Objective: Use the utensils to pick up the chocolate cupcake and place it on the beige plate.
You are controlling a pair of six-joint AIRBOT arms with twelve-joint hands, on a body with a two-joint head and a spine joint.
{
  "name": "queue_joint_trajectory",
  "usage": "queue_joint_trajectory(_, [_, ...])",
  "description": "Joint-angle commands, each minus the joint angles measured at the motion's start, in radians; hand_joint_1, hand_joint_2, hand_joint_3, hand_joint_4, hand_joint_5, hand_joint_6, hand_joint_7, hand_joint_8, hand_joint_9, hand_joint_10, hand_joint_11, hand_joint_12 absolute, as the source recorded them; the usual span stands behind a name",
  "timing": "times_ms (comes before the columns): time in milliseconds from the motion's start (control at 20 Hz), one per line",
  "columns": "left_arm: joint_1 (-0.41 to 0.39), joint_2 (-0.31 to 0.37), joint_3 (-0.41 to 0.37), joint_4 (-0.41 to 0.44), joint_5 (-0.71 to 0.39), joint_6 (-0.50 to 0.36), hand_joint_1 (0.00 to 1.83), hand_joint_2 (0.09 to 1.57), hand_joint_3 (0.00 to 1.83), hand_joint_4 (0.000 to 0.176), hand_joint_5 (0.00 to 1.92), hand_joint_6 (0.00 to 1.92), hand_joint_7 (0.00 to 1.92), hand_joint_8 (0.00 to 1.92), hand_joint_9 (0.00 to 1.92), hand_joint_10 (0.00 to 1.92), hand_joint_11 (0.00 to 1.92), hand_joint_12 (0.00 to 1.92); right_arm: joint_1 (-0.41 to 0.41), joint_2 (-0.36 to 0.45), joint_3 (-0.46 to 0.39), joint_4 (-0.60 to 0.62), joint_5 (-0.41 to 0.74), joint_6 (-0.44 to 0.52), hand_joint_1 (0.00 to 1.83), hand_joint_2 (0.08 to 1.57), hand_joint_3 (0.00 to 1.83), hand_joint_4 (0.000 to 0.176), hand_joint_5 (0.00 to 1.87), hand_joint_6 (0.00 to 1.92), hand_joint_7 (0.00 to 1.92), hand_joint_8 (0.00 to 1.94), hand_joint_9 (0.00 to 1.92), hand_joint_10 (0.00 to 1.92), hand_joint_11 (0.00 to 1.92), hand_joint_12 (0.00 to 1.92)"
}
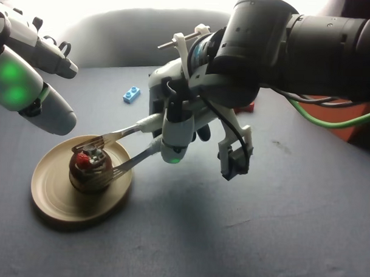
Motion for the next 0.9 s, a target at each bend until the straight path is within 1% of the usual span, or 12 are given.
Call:
queue_joint_trajectory(0, [-0.015, 0.0, -0.003, 0.026, -0.056, 0.001, 0.19, 1.11, 0.0, 0.0, 0.04, 0.0, 0.08, 0.0, 0.09, 0.0, 0.0, 0.17, 0.007, 0.002, 0.003, -0.021, 0.072, 0.01, 1.26, 1.12, 0.0, 0.0, 0.97, 0.82, 0.99, 1.2, 0.9, 1.16, 0.96, 1.19])
queue_joint_trajectory(100, [-0.015, 0.0, -0.003, 0.026, -0.056, 0.001, 0.19, 1.11, 0.0, 0.0, 0.03, 0.0, 0.08, 0.0, 0.08, 0.0, 0.0, 0.16, 0.005, 0.002, 0.003, -0.021, 0.076, 0.01, 1.26, 1.13, 0.0, 0.0, 0.95, 0.84, 0.96, 1.26, 0.9, 1.2, 0.98, 1.18])
queue_joint_trajectory(200, [-0.015, 0.0, -0.003, 0.026, -0.056, 0.001, 0.21, 1.11, 0.0, 0.0, 0.04, 0.0, 0.08, 0.0, 0.08, 0.0, 0.0, 0.16, 0.006, 0.002, 0.003, -0.021, 0.078, 0.01, 1.25, 1.12, 0.0, 0.0, 0.97, 0.82, 0.98, 1.21, 0.89, 1.14, 0.92, 1.21])
queue_joint_trajectory(450, [-0.015, 0.0, -0.003, 0.026, -0.056, 0.001, 0.18, 1.11, 0.0, 0.0, 0.03, 0.0, 0.07, 0.0, 0.08, 0.0, 0.0, 0.15, 0.006, 0.001, 0.003, -0.021, 0.078, 0.01, 1.24, 1.12, 0.0, 0.0, 0.98, 0.85, 0.98, 1.16, 0.91, 1.07, 0.95, 1.19])
queue_joint_trajectory(500, [-0.015, 0.0, -0.003, 0.026, -0.056, 0.001, 0.2, 1.11, 0.0, 0.0, 0.04, 0.0, 0.08, 0.0, 0.08, 0.0, 0.0, 0.16, 0.006, 0.001, 0.003, -0.021, 0.078, 0.01, 1.34, 1.14, 0.0, 0.0, 0.93, 0.84, 0.92, 1.14, 0.87, 1.33, 0.92, 1.2])
queue_joint_trajectory(550, [-0.015, 0.0, -0.003, 0.026, -0.056, 0.001, 0.19, 1.11, 0.0, 0.0, 0.03, 0.0, 0.07, 0.0, 0.08, 0.0, 0.0, 0.13, 0.006, 0.0, 0.003, -0.021, 0.078, 0.01, 1.37, 1.14, 0.0, 0.0, 0.92, 0.85, 0.92, 1.13, 0.86, 1.38, 0.91, 1.2])
queue_joint_trajectory(600, [-0.015, 0.0, -0.003, 0.026, -0.056, 0.001, 0.17, 1.11, 0.0, 0.0, 0.03, 0.0, 0.06, 0.0, 0.07, 0.0, 0.0, 0.09, 0.006, 0.0, 0.003, -0.021, 0.078, 0.009, 1.27, 1.12, 0.0, 0.0, 0.98, 0.82, 0.97, 1.17, 0.87, 1.19, 0.92, 1.21])
queue_joint_trajectory(650, [-0.015, 0.0, -0.003, 0.026, -0.056, 0.001, 0.16, 1.12, 0.0, 0.0, 0.02, 0.0, 0.04, 0.0, 0.05, 0.0, 0.0, 0.06, 0.006, -0.001, 0.003, -0.021, 0.078, 0.009, 1.25, 1.11, 0.0, 0.0, 1.02, 0.77, 0.98, 1.17, 0.89, 1.1, 0.93, 1.2])
queue_joint_trajectory(700, [-0.015, 0.0, -0.003, 0.026, -0.056, 0.001, 0.15, 1.12, 0.0, 0.0, 0.02, 0.0, 0.05, 0.0, 0.05, 0.0, 0.0, 0.06, 0.006, -0.001, 0.003, -0.021, 0.079, 0.009, 1.25, 1.11, 0.0, 0.0, 1.02, 0.76, 0.98, 1.17, 0.89, 1.08, 0.93, 1.19])
queue_joint_trajectory(750, [-0.015, 0.0, -0.003, 0.026, -0.056, 0.001, 0.17, 1.11, 0.0, 0.0, 0.03, 0.0, 0.06, 0.01, 0.07, 0.01, 0.01, 0.06, 0.006, -0.001, 0.003, -0.021, 0.08, 0.009, 1.35, 1.13, 0.0, 0.0, 0.95, 0.84, 0.92, 1.14, 0.87, 1.32, 0.91, 1.2])
queue_joint_trajectory(800, [-0.015, 0.0, -0.003, 0.026, -0.056, 0.001, 0.2, 1.1, 0.0, 0.0, 0.04, 0.0, 0.07, 0.0, 0.08, 0.0, 0.0, 0.13, 0.006, 0.0, 0.003, -0.021, 0.085, 0.009, 1.27, 1.12, 0.0, 0.0, 1.02, 0.77, 0.95, 1.18, 0.86, 1.18, 0.88, 1.2])
queue_joint_trajectory(850, [-0.015, 0.0, -0.003, 0.026, -0.056, 0.001, 0.2, 1.1, 0.0, 0.0, 0.04, 0.0, 0.07, 0.0, 0.08, 0.0, 0.0, 0.13, 0.006, 0.0, 0.003, -0.021, 0.086, 0.009, 1.27, 1.12, 0.0, 0.0, 1.02, 0.77, 0.95, 1.18, 0.86, 1.18, 0.88, 1.2])
